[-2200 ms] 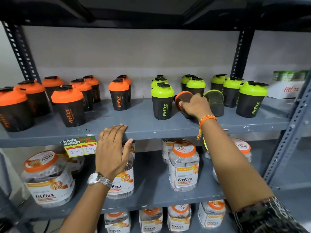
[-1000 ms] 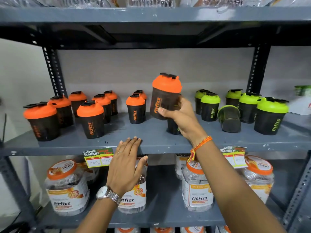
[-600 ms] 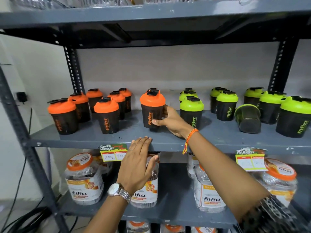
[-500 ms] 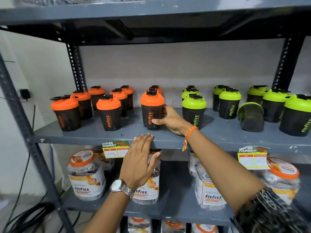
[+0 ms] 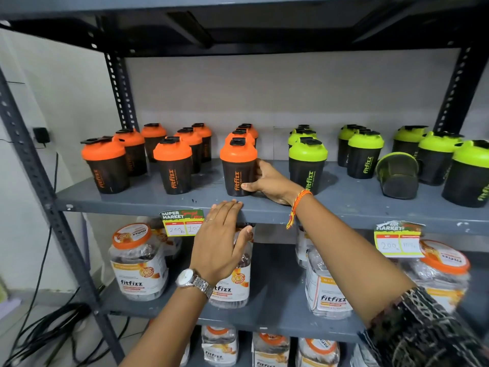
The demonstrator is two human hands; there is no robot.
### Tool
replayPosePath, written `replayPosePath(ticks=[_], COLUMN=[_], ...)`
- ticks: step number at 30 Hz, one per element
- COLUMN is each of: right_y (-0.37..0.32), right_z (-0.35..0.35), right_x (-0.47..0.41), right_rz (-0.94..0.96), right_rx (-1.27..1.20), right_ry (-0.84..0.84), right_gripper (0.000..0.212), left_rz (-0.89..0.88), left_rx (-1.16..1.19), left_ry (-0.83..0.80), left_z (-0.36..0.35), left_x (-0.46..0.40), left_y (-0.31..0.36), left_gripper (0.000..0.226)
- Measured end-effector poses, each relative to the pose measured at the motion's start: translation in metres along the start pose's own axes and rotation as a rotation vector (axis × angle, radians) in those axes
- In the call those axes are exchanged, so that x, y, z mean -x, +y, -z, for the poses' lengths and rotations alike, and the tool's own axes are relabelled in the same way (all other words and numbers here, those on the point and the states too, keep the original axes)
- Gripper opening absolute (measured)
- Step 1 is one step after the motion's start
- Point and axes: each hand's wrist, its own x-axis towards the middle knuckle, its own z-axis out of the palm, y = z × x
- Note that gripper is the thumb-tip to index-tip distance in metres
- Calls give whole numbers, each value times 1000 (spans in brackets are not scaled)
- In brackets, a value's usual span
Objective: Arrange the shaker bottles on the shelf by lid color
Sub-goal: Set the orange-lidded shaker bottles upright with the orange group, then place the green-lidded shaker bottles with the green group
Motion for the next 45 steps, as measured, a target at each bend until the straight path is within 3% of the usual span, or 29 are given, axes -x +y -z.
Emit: replayPosePath(ticks=[5,9,11,13,15,16,19,23,30,34,38,42,45], right_y=[-7,-9,-9,-3,3,6,12,21,23,24,34,39,41], right_z=[20,66,99,136,167,178,200,220,241,250,250,249,250], right_x=[43,96,120,137,150,152,152,143,140,148,161,166,161], right_rz=[81,190,215,195,98,23,-198,-321,-343,-312,-260,-144,-71], right_rx=[5,-73,-24,181,410,511,712,723,710,138,-382,-646,-685], right_ry=[102,286,522,867,1109,1147,1092,997,850,833,616,393,303], right_gripper=[72,50,36,30,40,49,76,94,89,81,58,41,27], left_rz=[-5,41,15,-22,-53,-69,-112,-87,-101,-84,-69,-74,-71], left_rx=[-18,-13,-11,-12,-16,-21,-41,-50,-66,-26,-21,-21,-19], left_ry=[13,100,119,98,64,53,60,91,127,157,176,178,171], left_z=[-2,-8,-15,-24,-36,-41,-55,-66,-72,-76,-78,-79,-80], left_x=[0,-1,-3,-7,-14,-17,-25,-27,-26,-26,-26,-25,-26], left_y=[0,11,24,38,56,64,88,100,99,102,104,104,104], left_gripper=[59,54,52,52,54,55,55,54,50,49,48,48,48])
